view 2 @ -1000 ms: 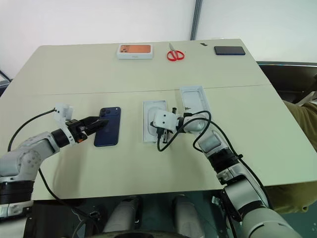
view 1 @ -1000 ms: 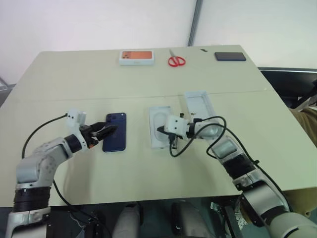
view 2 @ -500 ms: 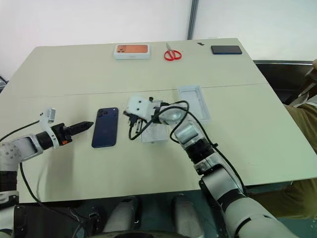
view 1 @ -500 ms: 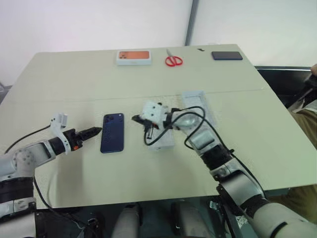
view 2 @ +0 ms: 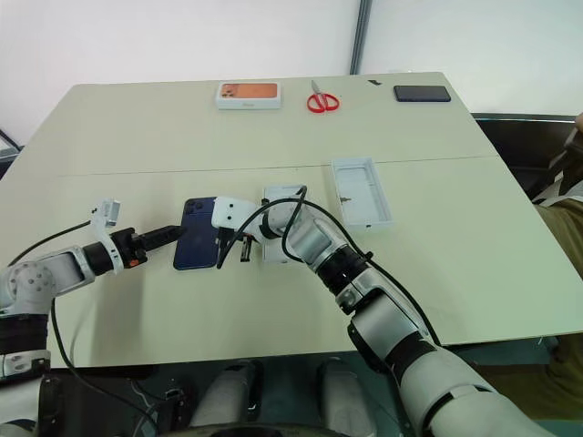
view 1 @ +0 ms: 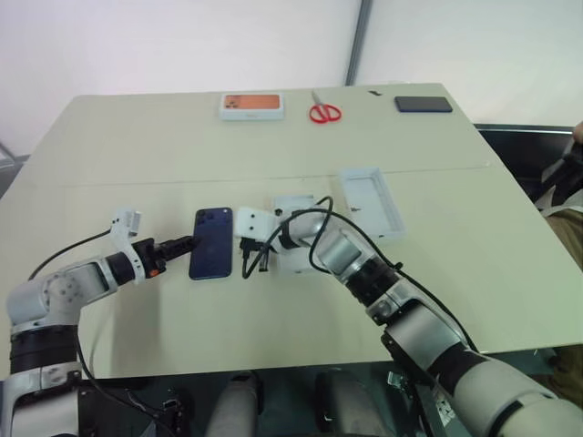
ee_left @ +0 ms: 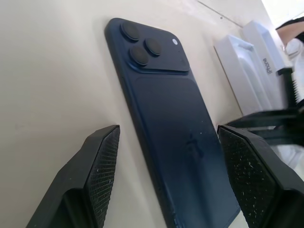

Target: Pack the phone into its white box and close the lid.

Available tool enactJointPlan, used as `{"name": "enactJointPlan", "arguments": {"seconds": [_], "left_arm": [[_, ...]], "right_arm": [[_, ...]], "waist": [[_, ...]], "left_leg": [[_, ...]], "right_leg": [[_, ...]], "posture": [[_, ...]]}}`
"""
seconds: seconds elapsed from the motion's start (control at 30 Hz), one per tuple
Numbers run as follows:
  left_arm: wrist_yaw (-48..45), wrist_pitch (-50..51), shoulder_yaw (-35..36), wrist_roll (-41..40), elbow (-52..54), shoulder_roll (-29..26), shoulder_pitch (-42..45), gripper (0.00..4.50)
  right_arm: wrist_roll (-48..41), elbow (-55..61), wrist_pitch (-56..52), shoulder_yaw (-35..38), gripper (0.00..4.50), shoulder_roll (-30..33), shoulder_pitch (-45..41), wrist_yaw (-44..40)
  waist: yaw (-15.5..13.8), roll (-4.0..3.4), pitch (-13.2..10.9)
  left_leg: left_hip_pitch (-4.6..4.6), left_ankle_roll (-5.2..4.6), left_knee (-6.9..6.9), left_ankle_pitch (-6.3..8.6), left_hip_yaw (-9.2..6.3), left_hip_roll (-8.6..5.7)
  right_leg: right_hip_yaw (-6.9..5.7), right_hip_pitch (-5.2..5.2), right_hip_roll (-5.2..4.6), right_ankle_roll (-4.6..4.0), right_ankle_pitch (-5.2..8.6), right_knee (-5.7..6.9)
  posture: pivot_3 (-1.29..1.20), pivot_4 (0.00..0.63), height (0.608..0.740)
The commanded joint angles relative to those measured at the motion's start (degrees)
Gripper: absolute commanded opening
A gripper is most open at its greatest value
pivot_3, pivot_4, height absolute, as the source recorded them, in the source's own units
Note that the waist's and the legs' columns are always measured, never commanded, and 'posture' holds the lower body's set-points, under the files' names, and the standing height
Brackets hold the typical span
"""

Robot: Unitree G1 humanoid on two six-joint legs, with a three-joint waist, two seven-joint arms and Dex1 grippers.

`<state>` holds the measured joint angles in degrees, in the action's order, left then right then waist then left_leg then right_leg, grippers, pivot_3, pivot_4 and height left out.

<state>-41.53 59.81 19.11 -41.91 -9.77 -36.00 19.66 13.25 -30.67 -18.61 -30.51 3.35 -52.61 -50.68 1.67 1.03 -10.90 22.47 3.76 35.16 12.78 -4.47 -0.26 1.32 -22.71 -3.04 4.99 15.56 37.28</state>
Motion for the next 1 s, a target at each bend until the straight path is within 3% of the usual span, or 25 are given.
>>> {"name": "enactJointPlan", "arguments": {"seconds": [0.03,0.2,0.6,1.0], "left_arm": [[-0.7,3.2,-7.4,1.4,1.9,1.9,-3.7,3.47],[0.3,3.7,-7.5,2.0,2.4,3.6,-4.4,3.47],[2.8,12.6,-2.5,-2.0,-2.7,8.5,2.9,3.47],[2.4,10.3,-1.9,0.1,-5.6,7.4,4.8,3.47]], "right_arm": [[0.5,0.5,0.7,-0.5,0.07,-0.8,-0.6,0.1],[1.5,0.4,1.2,-0.6,0.07,-0.5,-0.6,0.9],[2.5,1.2,3.1,-0.8,0.07,1.0,1.7,0.2],[2.7,1.2,4.0,-0.8,0.07,1.3,2.2,0.6]], "waist": [[-0.1,-0.02,0.0],[-0.5,-0.24,0.2],[-1.0,-0.51,0.4],[-0.9,-0.51,0.4]], "left_leg": [[0.0,0.0,0.0,0.0,0.0,0.0],[-0.02,0.0,-0.01,0.0,0.01,-0.01],[-0.12,0.0,0.02,0.0,0.0,-0.12],[-0.12,0.0,0.0,0.0,-0.06,-0.22]], "right_leg": [[0.0,0.0,0.0,0.0,0.0,0.0],[0.02,0.0,-0.02,0.0,0.0,-0.02],[-0.14,0.24,-0.05,0.05,0.03,-0.06],[-0.2,0.26,-0.16,0.09,0.06,-0.07]], "posture": [[0.0,0.15,0.74],[0.0,0.15,0.74],[0.0,0.15,0.74],[0.0,0.15,0.74]]}}
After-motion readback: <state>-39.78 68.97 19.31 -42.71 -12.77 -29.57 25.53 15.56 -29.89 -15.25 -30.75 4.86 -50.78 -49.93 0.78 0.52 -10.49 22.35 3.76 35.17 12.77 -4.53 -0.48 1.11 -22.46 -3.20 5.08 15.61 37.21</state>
